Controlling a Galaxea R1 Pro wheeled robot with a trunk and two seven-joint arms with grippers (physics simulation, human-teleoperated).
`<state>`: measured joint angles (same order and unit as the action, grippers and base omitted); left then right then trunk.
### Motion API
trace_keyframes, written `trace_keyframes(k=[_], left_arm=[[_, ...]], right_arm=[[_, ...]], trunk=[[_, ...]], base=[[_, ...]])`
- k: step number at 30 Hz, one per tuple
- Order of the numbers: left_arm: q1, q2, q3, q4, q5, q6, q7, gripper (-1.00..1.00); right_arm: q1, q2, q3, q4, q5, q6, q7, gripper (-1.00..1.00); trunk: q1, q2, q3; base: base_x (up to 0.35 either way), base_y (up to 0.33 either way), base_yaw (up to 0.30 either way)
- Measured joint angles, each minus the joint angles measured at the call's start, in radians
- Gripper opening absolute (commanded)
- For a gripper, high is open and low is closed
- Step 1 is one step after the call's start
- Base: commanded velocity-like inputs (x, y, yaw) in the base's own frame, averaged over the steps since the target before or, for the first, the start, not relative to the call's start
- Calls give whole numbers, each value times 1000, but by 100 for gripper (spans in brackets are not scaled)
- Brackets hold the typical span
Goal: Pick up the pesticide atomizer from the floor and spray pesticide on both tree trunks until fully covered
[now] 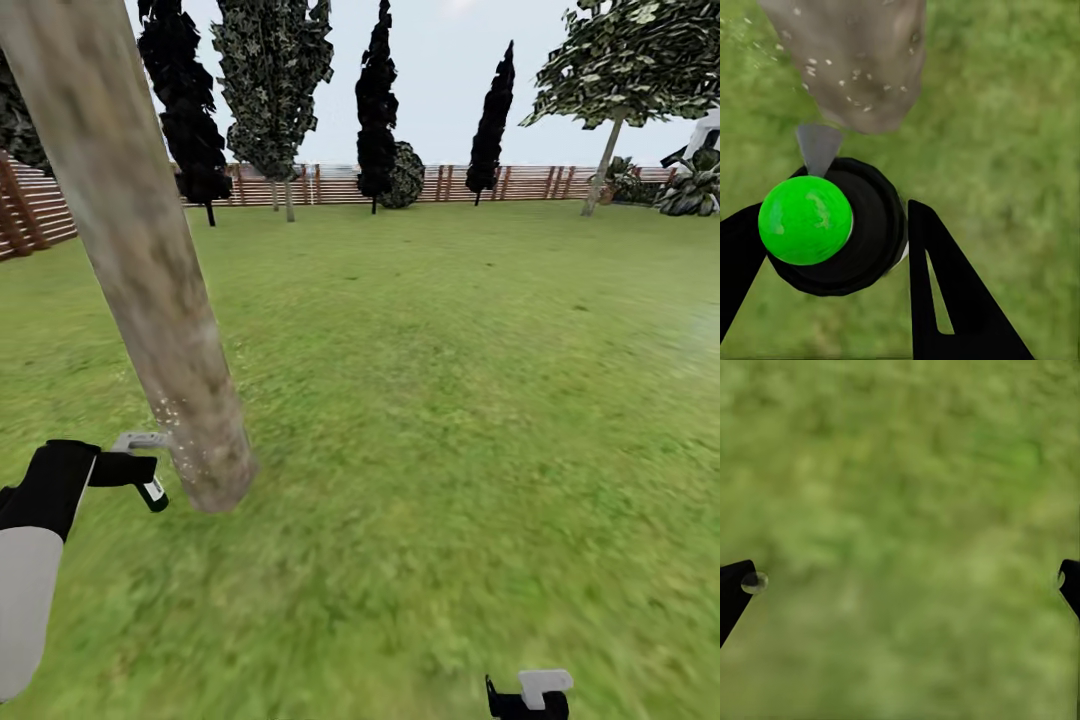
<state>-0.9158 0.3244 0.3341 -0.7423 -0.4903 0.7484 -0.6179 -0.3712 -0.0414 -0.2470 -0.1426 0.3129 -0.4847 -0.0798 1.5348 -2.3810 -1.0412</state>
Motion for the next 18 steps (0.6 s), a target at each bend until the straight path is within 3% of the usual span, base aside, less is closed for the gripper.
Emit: trace_keyframes(k=[3, 7, 9, 18], left_arm=[[0, 1, 3, 0, 0, 0, 0, -100], [0, 1, 65, 0, -2, -5, 0, -100], [0, 1, 69, 0, -3, -6, 1, -100], [0, -1, 69, 0, -3, -8, 11, -100]], right_arm=[[0, 0, 0, 0, 0, 0, 0, 100], [0, 0, 0, 0, 0, 0, 1, 100], [0, 0, 0, 0, 0, 0, 0, 100], [0, 0, 0, 0, 0, 0, 0, 100]], trunk=[[0, 0, 0], [0, 0, 0], [0, 0, 0], [0, 0, 0]], base=[[2, -276, 141], [0, -277, 10], [60, -271, 41], [205, -224, 270]])
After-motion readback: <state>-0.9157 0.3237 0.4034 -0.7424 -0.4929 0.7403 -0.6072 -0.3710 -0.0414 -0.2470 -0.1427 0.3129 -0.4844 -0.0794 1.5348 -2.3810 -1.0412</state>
